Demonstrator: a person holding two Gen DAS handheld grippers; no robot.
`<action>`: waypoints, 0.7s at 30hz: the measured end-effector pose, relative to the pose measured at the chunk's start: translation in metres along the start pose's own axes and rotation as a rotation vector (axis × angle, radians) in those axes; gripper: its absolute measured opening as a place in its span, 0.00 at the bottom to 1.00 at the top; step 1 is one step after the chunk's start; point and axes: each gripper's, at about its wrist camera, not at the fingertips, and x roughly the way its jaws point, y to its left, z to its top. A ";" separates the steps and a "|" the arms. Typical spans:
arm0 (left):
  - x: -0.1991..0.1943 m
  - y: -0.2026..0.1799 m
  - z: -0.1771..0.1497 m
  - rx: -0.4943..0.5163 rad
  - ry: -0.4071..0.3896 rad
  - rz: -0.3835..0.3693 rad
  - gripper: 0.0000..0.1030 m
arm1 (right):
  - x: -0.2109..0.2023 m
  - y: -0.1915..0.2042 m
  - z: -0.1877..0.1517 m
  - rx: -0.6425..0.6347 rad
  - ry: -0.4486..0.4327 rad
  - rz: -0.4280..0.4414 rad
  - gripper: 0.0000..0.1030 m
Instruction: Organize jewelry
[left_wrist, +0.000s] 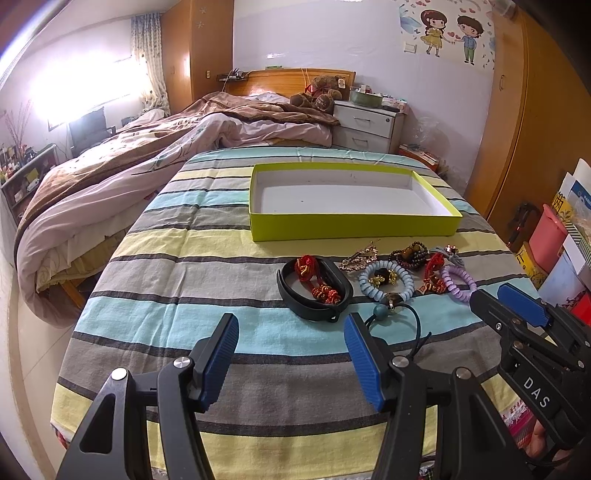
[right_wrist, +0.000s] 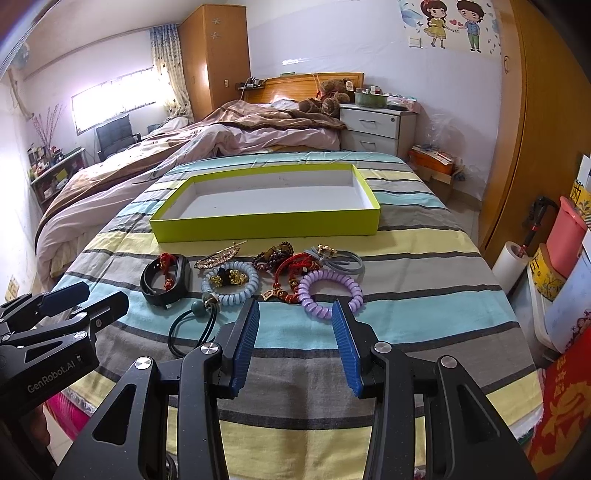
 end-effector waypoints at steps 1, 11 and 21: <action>-0.001 0.000 -0.001 -0.001 -0.001 0.000 0.57 | -0.001 -0.001 0.000 0.000 -0.001 0.000 0.41; -0.002 0.001 -0.001 -0.001 0.000 0.001 0.57 | -0.002 -0.002 0.001 0.001 -0.002 -0.004 0.41; -0.002 0.001 -0.001 -0.004 -0.002 -0.001 0.57 | -0.001 0.000 0.001 0.002 -0.002 -0.004 0.41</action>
